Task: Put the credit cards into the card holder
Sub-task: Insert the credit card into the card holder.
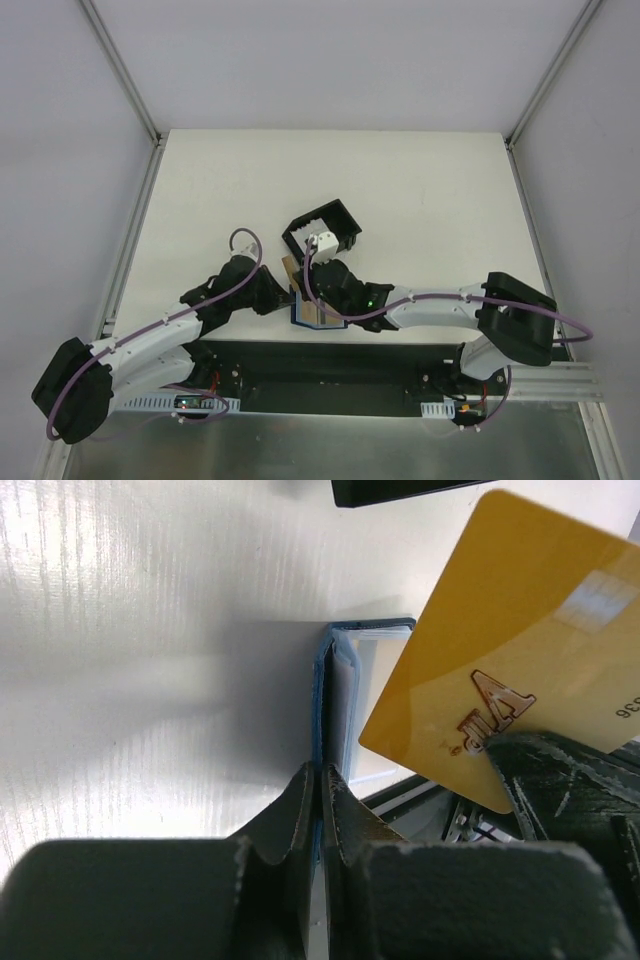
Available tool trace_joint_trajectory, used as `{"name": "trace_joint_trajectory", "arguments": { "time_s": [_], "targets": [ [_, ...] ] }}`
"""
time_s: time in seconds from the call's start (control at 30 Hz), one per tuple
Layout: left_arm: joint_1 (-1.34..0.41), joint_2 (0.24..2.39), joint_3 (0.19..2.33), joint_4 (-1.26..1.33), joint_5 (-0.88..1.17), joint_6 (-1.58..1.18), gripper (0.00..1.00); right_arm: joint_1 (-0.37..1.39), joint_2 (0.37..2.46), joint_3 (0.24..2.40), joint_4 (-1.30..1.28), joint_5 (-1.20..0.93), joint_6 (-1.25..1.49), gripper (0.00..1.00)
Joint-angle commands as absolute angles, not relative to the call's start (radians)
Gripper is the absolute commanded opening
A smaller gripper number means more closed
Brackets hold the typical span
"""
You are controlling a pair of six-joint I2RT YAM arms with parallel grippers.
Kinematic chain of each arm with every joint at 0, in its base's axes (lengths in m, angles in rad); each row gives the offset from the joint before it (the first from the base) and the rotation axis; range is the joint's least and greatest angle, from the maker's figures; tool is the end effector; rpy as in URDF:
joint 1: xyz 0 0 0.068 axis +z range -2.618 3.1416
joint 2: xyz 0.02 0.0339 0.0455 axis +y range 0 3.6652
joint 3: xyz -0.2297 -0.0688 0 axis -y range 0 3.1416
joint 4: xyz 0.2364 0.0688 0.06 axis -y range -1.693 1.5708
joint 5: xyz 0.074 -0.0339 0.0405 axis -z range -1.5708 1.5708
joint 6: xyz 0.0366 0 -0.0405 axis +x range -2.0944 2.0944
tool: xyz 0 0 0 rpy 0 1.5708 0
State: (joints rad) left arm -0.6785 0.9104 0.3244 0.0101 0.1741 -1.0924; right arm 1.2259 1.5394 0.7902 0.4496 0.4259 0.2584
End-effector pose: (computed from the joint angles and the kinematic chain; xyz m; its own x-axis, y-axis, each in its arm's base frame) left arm 0.1529 -0.1314 0.1542 -0.8443 -0.4424 -0.3024 -0.0397 0.6144 -0.7880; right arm 0.1256 0.3048 0.1943 -0.2814 -0.0949 -0.9549 -0.6741 0.7278 0.1263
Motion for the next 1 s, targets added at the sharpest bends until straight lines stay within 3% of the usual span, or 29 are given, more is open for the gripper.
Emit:
{"name": "trace_joint_trajectory", "arguments": {
  "time_s": [0.0,0.97],
  "targets": [
    [-0.666,0.885,0.307,0.021,0.173,-1.118,0.0,1.249,1.542,0.793,0.476,0.509,0.281,0.01],
    [-0.666,0.867,0.287,0.017,0.146,-1.172,0.0,1.295,1.52,0.744,0.452,0.565,0.334,0.01]
  ]
}}
